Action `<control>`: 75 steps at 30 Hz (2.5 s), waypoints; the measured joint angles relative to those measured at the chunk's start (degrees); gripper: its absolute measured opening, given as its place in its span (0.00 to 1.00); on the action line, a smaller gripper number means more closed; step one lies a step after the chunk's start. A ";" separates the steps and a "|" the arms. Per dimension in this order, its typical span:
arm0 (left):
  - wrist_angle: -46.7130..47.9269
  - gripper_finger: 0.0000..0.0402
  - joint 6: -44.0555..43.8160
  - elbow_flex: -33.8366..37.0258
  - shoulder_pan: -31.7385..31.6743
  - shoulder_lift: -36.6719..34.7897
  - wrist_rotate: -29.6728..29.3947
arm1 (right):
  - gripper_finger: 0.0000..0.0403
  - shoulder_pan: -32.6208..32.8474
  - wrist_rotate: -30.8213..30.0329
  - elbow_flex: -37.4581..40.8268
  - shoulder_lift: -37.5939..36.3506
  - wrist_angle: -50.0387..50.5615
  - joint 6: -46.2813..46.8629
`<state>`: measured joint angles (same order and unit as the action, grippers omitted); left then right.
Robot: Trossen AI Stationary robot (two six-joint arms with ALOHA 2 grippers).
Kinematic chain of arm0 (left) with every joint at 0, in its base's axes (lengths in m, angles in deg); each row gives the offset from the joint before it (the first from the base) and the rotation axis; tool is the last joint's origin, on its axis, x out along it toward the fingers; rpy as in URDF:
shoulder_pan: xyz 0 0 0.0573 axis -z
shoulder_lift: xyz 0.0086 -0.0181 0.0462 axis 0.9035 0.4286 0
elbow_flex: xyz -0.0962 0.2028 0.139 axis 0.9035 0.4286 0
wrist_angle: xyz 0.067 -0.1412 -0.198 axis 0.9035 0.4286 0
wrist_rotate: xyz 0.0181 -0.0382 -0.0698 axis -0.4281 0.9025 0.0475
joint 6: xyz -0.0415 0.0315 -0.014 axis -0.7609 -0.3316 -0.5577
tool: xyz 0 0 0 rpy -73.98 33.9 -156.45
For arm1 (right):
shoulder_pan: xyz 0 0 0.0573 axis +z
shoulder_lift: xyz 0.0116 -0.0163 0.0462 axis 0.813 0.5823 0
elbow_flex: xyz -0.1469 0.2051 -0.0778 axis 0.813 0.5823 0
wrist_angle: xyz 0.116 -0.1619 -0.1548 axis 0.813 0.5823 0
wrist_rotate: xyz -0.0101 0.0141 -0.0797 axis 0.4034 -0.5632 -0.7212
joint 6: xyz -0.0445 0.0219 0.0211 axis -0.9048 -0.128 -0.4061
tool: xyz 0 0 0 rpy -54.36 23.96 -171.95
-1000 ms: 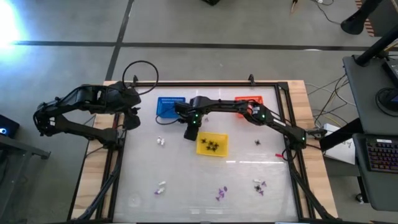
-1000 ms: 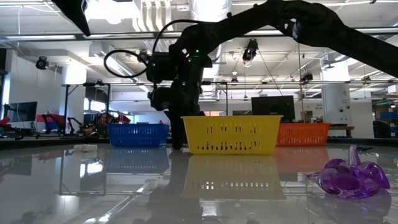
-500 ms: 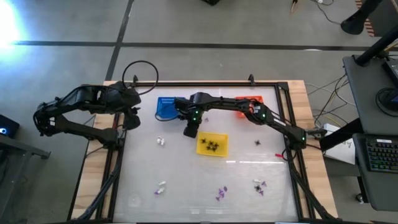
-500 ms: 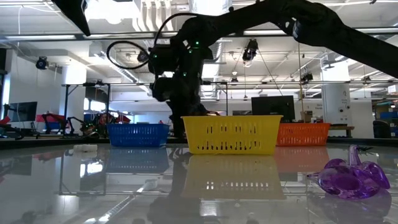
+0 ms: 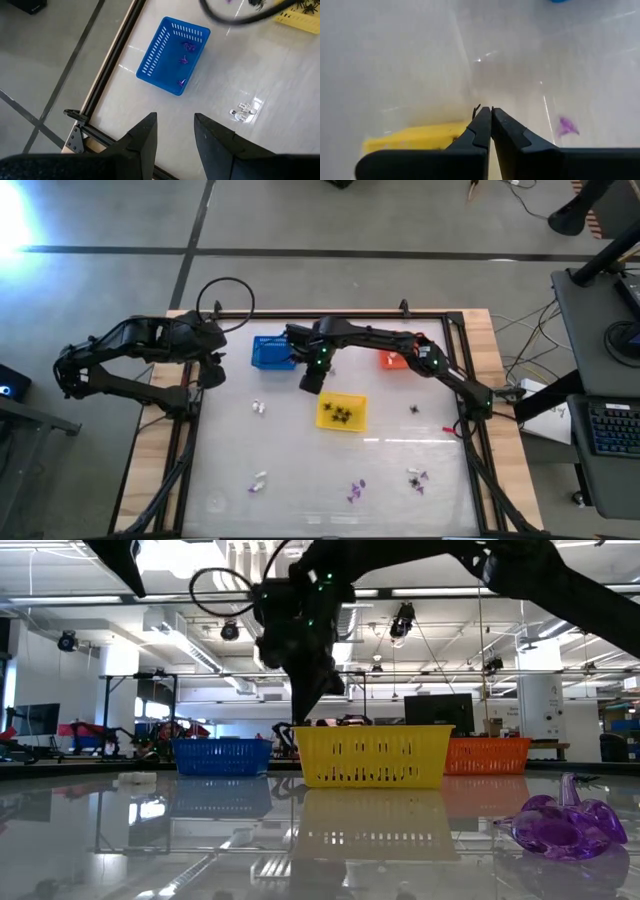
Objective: Sort Halloween decoration
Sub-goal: Put the black spider toy into the yellow bin, then put the white skeleton toy into the orange bin
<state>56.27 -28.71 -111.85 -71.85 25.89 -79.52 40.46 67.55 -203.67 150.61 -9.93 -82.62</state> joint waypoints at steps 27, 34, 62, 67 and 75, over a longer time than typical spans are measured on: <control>0.13 0.28 2.91 0.02 0.00 -1.47 0.00 | 0.02 8.40 0.47 2.61 -0.73 10.12 5.91; 0.74 0.28 2.91 0.02 -0.01 -2.34 0.01 | 0.02 8.82 -0.67 3.43 -0.43 10.14 6.29; -0.42 0.28 3.71 1.43 0.00 1.37 7.98 | 0.31 14.02 -7.00 0.33 -12.82 15.45 25.33; -0.62 0.28 2.40 7.26 0.00 -0.44 16.69 | 0.31 16.97 -15.91 0.33 -18.48 15.45 31.51; -11.01 0.28 -1.78 22.28 0.15 -4.65 31.76 | 0.31 22.51 -28.91 0.33 -26.24 15.45 42.96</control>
<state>45.26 -30.49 -89.58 -71.70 21.24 -47.77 62.96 38.65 -203.35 124.37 5.52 -39.67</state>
